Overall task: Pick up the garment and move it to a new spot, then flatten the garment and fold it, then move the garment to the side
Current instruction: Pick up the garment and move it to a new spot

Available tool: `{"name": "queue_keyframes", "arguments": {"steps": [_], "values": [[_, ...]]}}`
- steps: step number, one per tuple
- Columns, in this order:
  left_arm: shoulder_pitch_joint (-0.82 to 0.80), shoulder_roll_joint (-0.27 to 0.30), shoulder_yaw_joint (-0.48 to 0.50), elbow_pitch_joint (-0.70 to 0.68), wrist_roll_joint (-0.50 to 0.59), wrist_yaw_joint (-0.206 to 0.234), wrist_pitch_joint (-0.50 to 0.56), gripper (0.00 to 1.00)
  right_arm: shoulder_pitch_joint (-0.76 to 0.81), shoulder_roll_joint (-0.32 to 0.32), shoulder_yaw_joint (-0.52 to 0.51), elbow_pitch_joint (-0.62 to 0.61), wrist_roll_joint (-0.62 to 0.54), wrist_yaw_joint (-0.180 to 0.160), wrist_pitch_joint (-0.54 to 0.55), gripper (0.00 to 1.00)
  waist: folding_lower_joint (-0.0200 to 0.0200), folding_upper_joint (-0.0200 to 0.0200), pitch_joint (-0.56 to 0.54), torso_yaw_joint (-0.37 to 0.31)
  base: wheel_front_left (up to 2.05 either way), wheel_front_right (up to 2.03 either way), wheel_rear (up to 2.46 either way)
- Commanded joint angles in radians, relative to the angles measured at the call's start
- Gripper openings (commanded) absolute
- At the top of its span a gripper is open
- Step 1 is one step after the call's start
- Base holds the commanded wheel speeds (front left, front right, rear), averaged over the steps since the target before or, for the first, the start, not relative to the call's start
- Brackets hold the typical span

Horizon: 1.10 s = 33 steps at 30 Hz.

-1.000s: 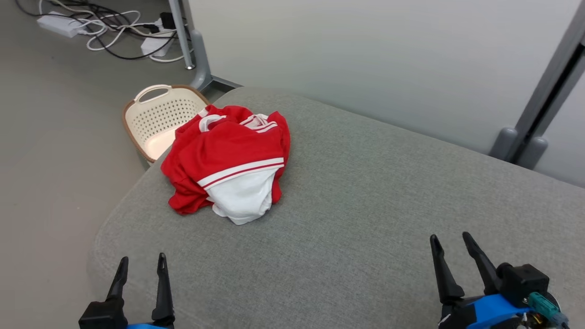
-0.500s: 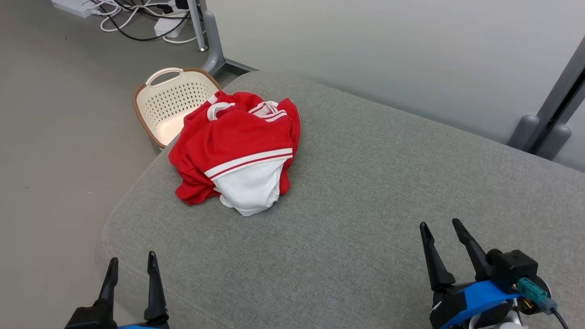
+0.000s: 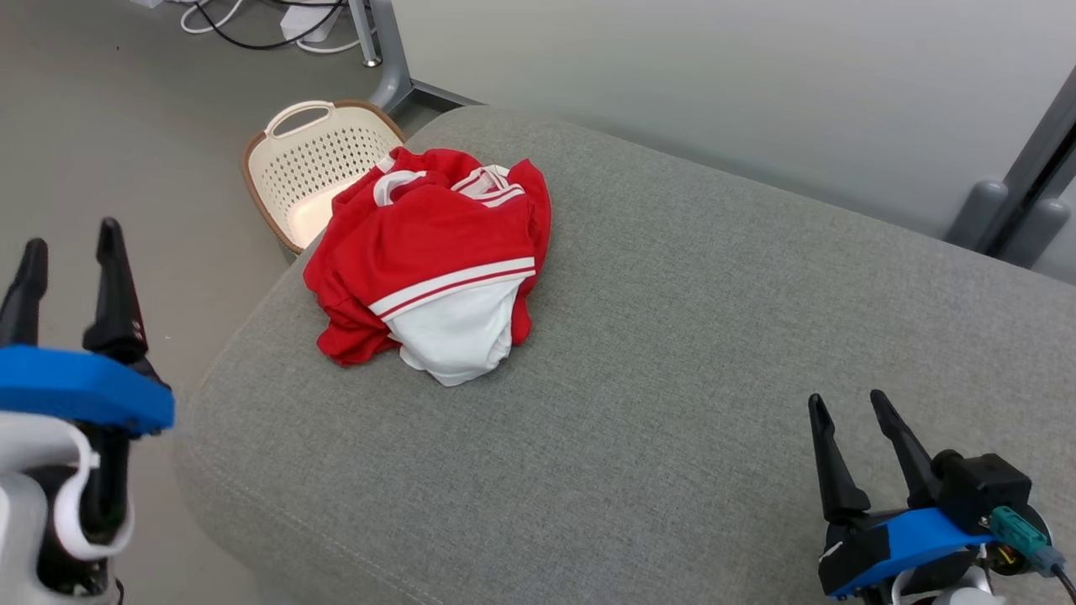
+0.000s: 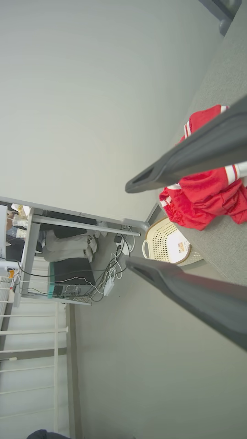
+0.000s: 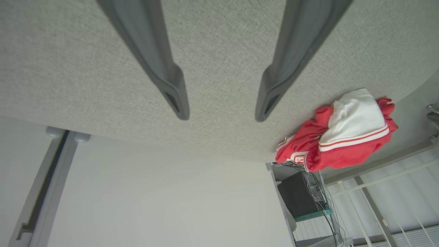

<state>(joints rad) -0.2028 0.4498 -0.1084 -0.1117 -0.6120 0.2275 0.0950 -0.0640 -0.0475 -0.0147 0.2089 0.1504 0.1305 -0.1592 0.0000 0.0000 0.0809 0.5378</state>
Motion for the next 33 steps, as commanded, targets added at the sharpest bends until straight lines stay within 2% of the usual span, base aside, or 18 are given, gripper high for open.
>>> {"name": "queue_keyframes", "arguments": {"steps": [1,5,12,23,29,33], "values": [[-0.049,0.001,0.02,0.036,-0.045,-0.007,0.042,1.0,0.007,-0.005,-0.004,-0.014,-0.008,0.0,0.003,1.0,0.0,0.0,0.016,-0.011,0.0,0.0,0.0],[-0.162,0.002,0.068,0.149,-0.177,-0.03,0.156,1.0,-0.008,-0.005,-0.01,-0.053,-0.027,0.0,0.026,1.0,0.0,0.0,0.069,-0.062,0.0,0.0,0.0],[-0.269,0.055,0.116,0.362,-0.313,-0.048,0.339,1.0,-0.038,-0.005,-0.013,-0.15,-0.078,0.0,0.091,1.0,0.0,0.0,0.208,-0.186,0.0,0.0,0.0],[-0.318,0.065,0.183,0.572,-0.412,-0.114,0.361,1.0,-0.068,-0.005,-0.018,-0.241,-0.094,0.0,0.127,1.0,0.0,0.0,0.318,-0.329,0.0,0.0,0.0],[-0.324,0.064,0.166,0.651,-0.404,-0.103,0.373,1.0,-0.059,-0.005,-0.018,-0.251,-0.087,0.0,0.13,1.0,0.0,0.0,0.339,-0.374,0.0,0.0,0.0],[-0.306,0.061,0.154,0.71,-0.417,-0.09,0.423,1.0,-0.066,-0.005,-0.009,-0.243,-0.079,0.0,0.122,1.0,0.0,0.0,0.335,-0.4,0.0,0.0,0.0]]}}
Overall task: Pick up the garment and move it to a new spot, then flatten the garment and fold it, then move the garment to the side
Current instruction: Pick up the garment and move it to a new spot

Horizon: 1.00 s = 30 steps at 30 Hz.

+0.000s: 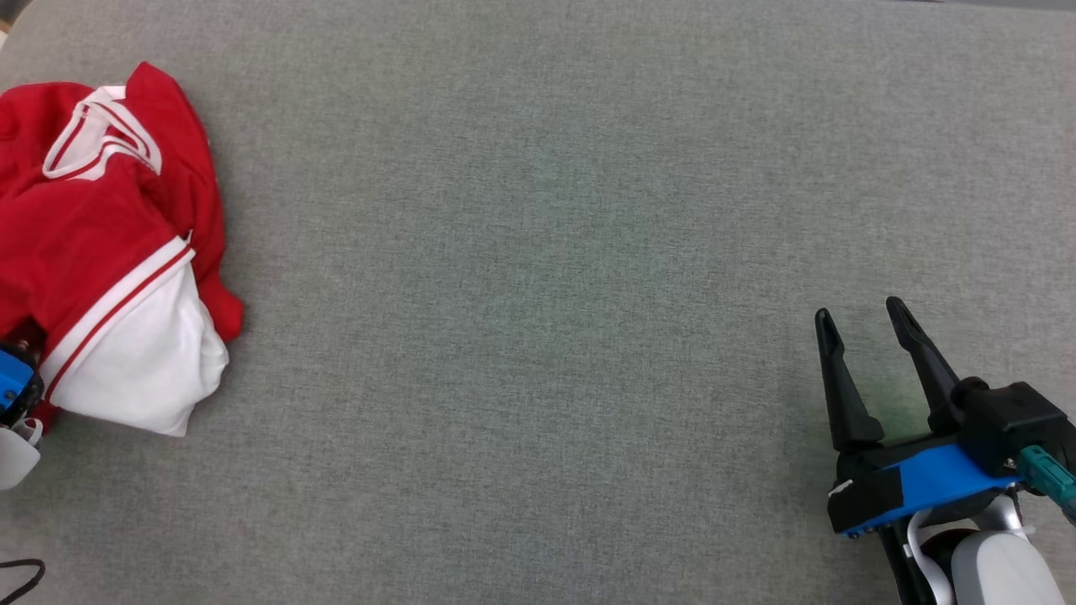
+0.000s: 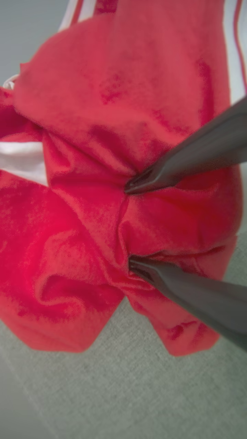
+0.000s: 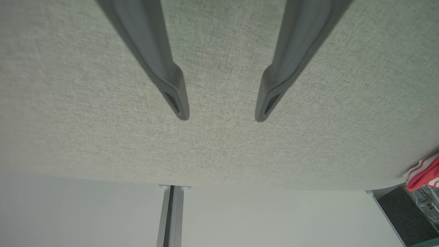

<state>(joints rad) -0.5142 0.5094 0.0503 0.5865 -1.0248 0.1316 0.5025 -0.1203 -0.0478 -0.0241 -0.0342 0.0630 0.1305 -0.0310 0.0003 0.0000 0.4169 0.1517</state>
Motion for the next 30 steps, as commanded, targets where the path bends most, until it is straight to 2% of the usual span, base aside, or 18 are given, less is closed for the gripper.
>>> {"name": "queue_keyframes", "arguments": {"steps": [1,2,3,11,15,19,24,26,30], "values": [[0.014,0.002,-0.01,0.024,-0.007,0.008,0.031,0.91,-0.011,-0.005,0.0,0.004,0.012,0.0,-0.009,1.0,-0.0003,0.0,-0.006,-0.019,0.0,0.0,0.0],[0.019,0.004,-0.009,0.033,-0.01,0.01,0.037,0.28,-0.01,-0.004,0.0,0.009,0.015,0.0,-0.014,1.0,-0.0003,0.0,-0.012,-0.023,0.0,0.0,0.0],[0.022,0.008,-0.008,0.039,-0.012,0.01,0.042,0.0,-0.008,-0.004,-0.001,0.012,0.019,0.0,-0.017,1.0,-0.0003,0.0,-0.018,-0.026,0.0,0.0,0.0],[-0.008,0.079,-0.002,-0.015,0.02,-0.039,0.004,0.0,0.005,-0.004,0.002,0.067,0.063,0.0,-0.052,1.0,-0.0003,0.0,-0.105,-0.018,0.0,0.0,0.0],[-0.033,0.133,-0.02,-0.08,0.05,-0.06,0.016,0.0,0.021,-0.004,0.017,0.113,0.096,0.0,-0.077,1.0,-0.0003,0.0,-0.182,-0.014,0.0,0.0,0.0],[-0.064,0.18,-0.045,-0.15,0.083,-0.062,0.048,0.0,0.039,-0.005,0.024,0.144,0.118,0.0,-0.093,1.0,-0.0003,0.0,-0.237,-0.015,0.0,0.0,0.0],[-0.135,0.228,-0.092,-0.299,0.134,-0.039,0.105,0.0,0.068,-0.004,0.02,0.193,0.143,0.0,-0.12,1.0,-0.0003,0.0,-0.32,-0.025,0.0,0.0,0.0],[-0.17,0.231,-0.113,-0.351,0.147,-0.039,0.124,0.0,0.075,-0.005,0.022,0.206,0.153,0.0,-0.129,1.0,-0.0003,0.0,-0.347,-0.038,0.0,0.0,0.0],[-0.237,0.2,-0.162,-0.445,0.162,-0.036,0.152,0.0,0.086,-0.005,0.025,0.221,0.169,0.0,-0.141,1.0,-0.0003,0.0,-0.38,-0.067,0.0,0.0,0.0]]}}
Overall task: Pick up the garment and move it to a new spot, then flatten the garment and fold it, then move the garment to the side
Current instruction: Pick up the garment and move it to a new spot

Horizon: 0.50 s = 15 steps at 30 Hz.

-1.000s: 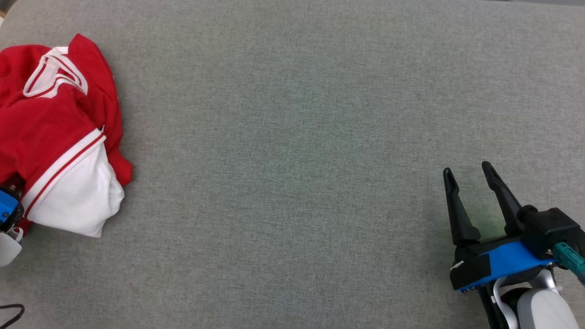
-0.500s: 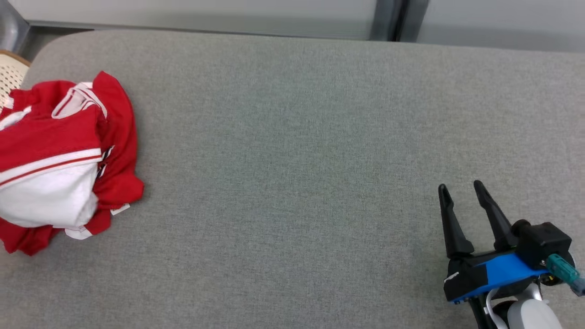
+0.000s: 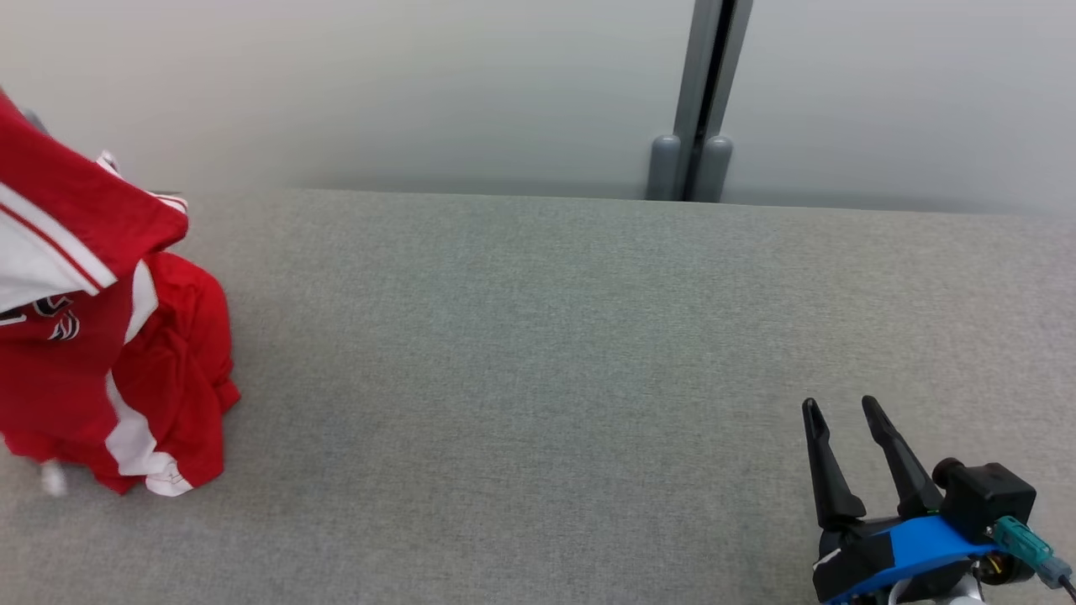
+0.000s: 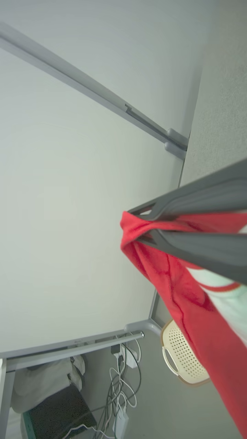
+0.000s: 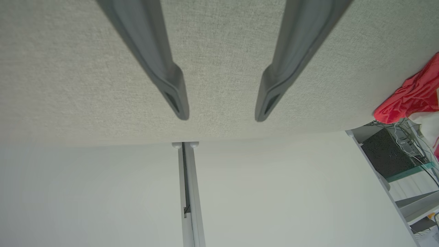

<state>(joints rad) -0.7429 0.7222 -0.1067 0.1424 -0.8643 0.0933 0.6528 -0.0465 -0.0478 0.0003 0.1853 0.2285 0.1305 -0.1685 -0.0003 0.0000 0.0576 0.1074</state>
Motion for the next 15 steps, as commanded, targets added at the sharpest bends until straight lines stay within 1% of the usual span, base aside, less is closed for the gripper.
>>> {"name": "queue_keyframes", "arguments": {"steps": [1,4,9,15], "values": [[-0.023,-0.026,-0.018,-0.024,0.0,0.001,0.007,0.0,0.014,-0.005,0.003,0.005,0.004,0.0,-0.006,1.0,0.0003,0.0,-0.029,-0.032,0.0,0.0,0.0],[-0.07,-0.057,-0.053,-0.083,0.007,0.001,0.019,0.0,0.02,-0.005,0.003,0.013,0.013,0.0,-0.009,1.0,0.0003,0.0,-0.048,-0.061,0.0,0.0,0.0],[-0.128,-0.101,-0.117,-0.162,0.016,-0.017,0.041,0.0,0.021,-0.005,0.009,0.017,0.019,0.0,-0.008,1.0,0.0003,0.0,-0.062,-0.127,0.0,0.0,0.0],[-0.16,-0.152,-0.163,-0.214,0.005,-0.019,0.06,0.0,0.02,-0.004,0.017,0.017,0.026,0.0,-0.007,1.0,0.0003,0.0,-0.058,-0.212,0.0,0.0,0.0]]}}
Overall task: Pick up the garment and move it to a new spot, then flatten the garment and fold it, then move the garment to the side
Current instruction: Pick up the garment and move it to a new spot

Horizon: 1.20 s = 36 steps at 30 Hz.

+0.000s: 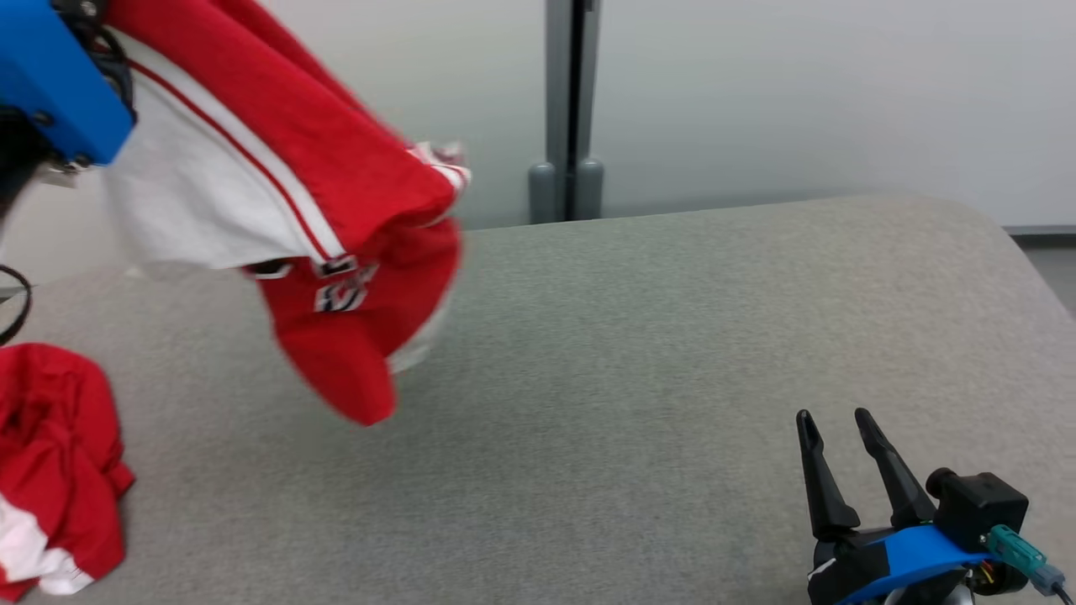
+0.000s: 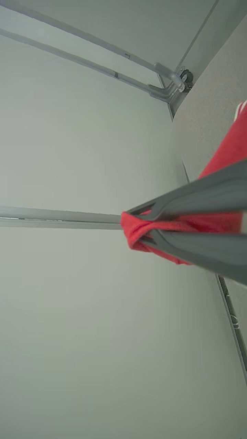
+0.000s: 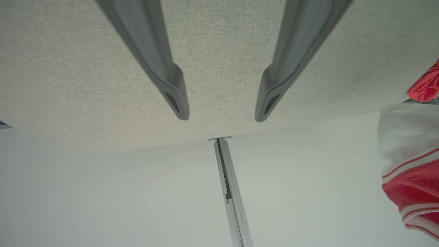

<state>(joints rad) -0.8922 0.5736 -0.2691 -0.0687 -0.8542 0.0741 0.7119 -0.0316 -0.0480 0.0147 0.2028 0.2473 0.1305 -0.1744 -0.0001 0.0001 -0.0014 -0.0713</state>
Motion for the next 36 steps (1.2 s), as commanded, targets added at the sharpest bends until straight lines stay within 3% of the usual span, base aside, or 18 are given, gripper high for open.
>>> {"name": "queue_keyframes", "arguments": {"steps": [1,6,13,23,24,25,26,29,36], "values": [[-0.009,-0.011,-0.008,-0.006,-0.006,0.0,0.001,0.0,0.004,-0.004,0.005,0.0,0.007,0.0,-0.001,1.0,0.0001,-0.0001,0.004,-0.05,0.0,0.0,0.0],[0.043,-0.058,-0.042,-0.004,-0.008,0.01,-0.022,0.0,-0.008,-0.004,0.007,0.002,0.019,0.0,-0.009,1.0,0.0001,-0.0001,0.028,-0.121,0.0,0.0,0.0],[0.157,-0.183,-0.106,0.067,-0.014,-0.011,-0.135,0.0,-0.024,-0.004,0.012,-0.001,0.022,0.0,-0.014,1.0,0.0001,-0.0001,0.068,-0.177,0.0,0.0,0.0],[0.33,-0.348,-0.221,0.368,0.047,-0.076,-0.393,0.0,-0.043,-0.004,0.02,0.005,0.027,0.0,-0.017,1.0,0.0001,-0.0001,0.094,-0.203,0.0,0.0,0.0],[0.342,-0.359,-0.235,0.401,0.061,-0.083,-0.417,0.2,-0.045,-0.004,0.023,0.006,0.027,0.0,-0.016,1.0,0.0001,-0.0001,0.094,-0.203,0.0,0.0,0.0],[0.357,-0.371,-0.251,0.429,0.066,-0.094,-0.435,0.55,-0.046,-0.004,0.025,0.007,0.027,0.0,-0.015,1.0,0.0001,-0.0001,0.093,-0.203,0.0,0.0,0.0],[0.372,-0.388,-0.259,0.453,0.058,-0.107,-0.45,1.0,-0.046,-0.004,0.025,0.007,0.027,0.0,-0.014,1.0,0.0001,-0.0001,0.091,-0.201,0.0,0.0,0.0],[0.398,-0.431,-0.266,0.497,0.033,-0.145,-0.502,1.0,-0.04,-0.004,0.02,0.005,0.018,0.0,-0.01,1.0,0.0001,-0.0001,0.083,-0.188,0.0,0.0,0.0],[0.467,-0.446,-0.25,0.485,0.052,-0.182,-0.738,1.0,-0.018,-0.004,0.014,-0.006,0.007,0.0,0.005,1.0,0.0001,-0.0001,0.051,-0.145,0.0,0.0,0.0]]}}
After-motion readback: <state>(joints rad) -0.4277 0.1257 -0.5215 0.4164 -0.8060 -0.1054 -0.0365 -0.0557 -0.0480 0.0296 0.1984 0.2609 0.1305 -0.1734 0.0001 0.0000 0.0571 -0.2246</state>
